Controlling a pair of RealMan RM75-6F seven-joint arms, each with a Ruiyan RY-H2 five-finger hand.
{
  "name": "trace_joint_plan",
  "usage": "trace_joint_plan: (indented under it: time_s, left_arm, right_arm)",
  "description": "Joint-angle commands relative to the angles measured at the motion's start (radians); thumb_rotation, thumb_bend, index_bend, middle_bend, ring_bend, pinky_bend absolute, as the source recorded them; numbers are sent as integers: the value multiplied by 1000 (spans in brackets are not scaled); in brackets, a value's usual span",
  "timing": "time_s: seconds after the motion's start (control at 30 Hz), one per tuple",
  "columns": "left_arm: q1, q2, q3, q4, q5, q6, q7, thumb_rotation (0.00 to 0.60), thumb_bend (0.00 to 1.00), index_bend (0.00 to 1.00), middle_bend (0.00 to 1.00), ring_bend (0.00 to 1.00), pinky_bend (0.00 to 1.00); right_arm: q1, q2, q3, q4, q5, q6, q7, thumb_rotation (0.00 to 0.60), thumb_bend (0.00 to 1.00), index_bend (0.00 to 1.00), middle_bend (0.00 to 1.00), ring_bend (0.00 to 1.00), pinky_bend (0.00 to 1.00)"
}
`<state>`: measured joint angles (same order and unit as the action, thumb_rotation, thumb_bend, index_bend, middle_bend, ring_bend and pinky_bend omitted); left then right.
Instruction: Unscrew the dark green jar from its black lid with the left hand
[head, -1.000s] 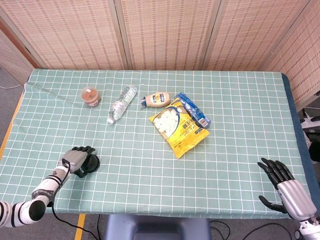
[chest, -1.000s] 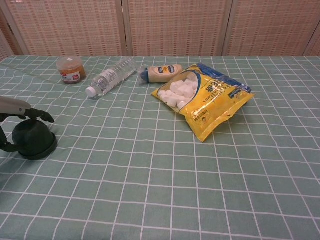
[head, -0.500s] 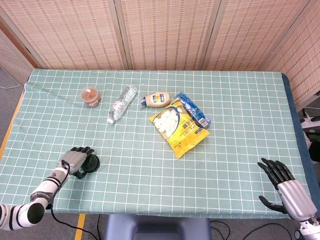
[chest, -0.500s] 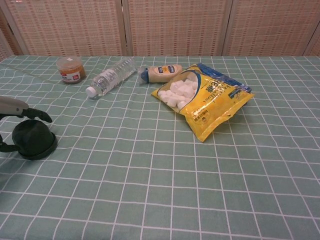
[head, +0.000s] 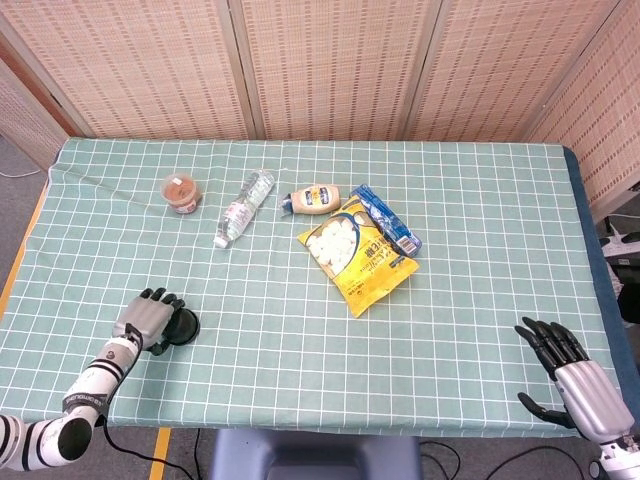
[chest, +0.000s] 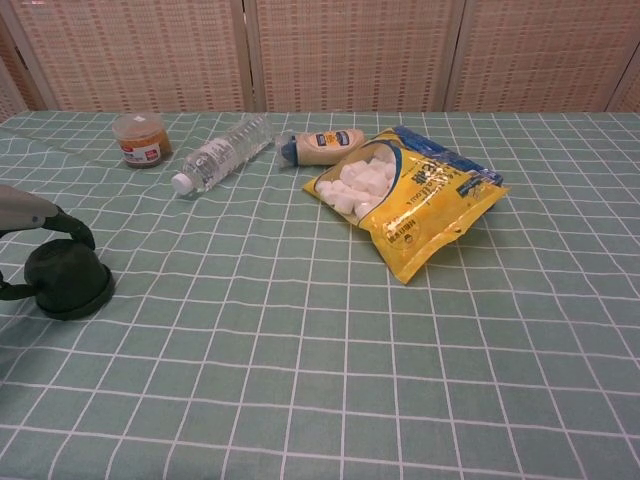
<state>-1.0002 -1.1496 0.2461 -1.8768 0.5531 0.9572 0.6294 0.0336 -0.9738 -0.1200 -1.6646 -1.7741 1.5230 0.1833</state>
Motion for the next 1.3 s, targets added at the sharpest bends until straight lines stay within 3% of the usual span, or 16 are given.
trace_joint_plan:
  time_s: [0.03,0.23,0.5,1.03,1.17,1.3]
  left_arm:
    - [16,-7,-12,5,23,14,0,600,369,224,168,64,149]
    - [39,-13,-21,24,67,9,4,600,367,307,314,222,190]
    - [65,-10,-46,28,115,16,0,600,370,393,384,264,209]
    - [122,42,-94,-15,230,60,-30,600,370,396,411,317,254]
    - [151,23,-103,67,233,93,-25,600,371,351,357,322,260]
    - [180,-8,-108,186,163,59,-41,600,368,281,283,310,260]
  right_arm:
    - [1,0,0,0,0,-2,-2,600,181,0,0,0,0]
    - [1,0,0,-1,3,-5,-3,600,181,0,0,0,0]
    - [1,1,1,-2,5,-4,-4,600,181,0,0,0,0]
    - [0,2,1,-2,5,-3,-7,600,182,0,0,0,0]
    - [-2,5,1,-2,2,4,-5,600,181,0,0,0,0]
    - [-3,10,4,-2,7,10,9,600,181,0,0,0,0]
